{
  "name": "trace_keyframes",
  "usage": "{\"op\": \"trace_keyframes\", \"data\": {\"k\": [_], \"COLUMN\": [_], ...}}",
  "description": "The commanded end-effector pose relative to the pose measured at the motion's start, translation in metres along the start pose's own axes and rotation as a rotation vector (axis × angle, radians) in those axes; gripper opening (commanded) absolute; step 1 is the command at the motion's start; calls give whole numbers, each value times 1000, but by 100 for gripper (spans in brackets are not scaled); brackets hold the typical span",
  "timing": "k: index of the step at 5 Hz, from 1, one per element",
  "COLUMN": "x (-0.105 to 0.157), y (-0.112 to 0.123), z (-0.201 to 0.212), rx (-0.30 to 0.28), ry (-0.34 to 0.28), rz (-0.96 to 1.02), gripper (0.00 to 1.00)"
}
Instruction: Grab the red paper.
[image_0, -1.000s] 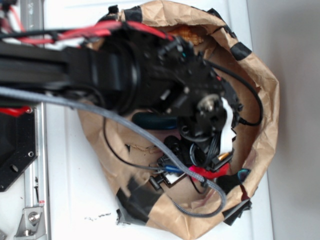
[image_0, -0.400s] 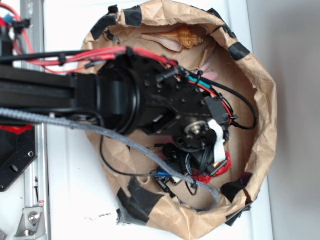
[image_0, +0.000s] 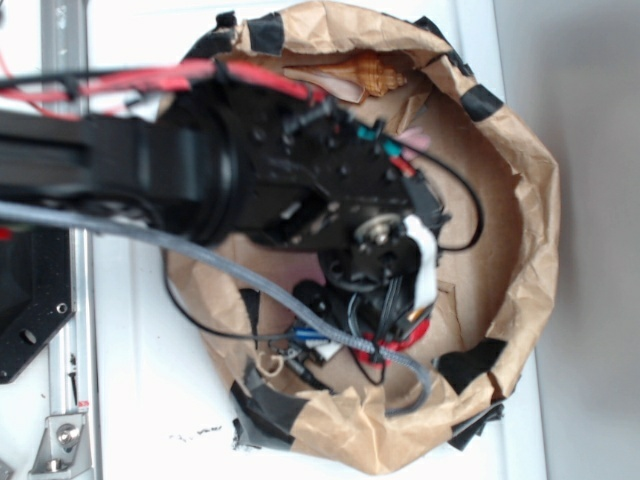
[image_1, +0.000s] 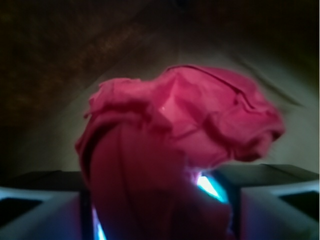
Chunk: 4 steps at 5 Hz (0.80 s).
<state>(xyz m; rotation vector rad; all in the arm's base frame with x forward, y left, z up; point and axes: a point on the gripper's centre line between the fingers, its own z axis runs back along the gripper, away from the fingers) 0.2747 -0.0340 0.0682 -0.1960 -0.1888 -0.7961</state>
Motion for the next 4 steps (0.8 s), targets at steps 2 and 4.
{"op": "trace_keyframes", "data": {"k": [2,4], "x": [-26,-35], "y": [9,-10], "z": [103,114], "rx": [126,122], "ry": [105,100], "rz": [724,1015], "gripper": [0,0]}}
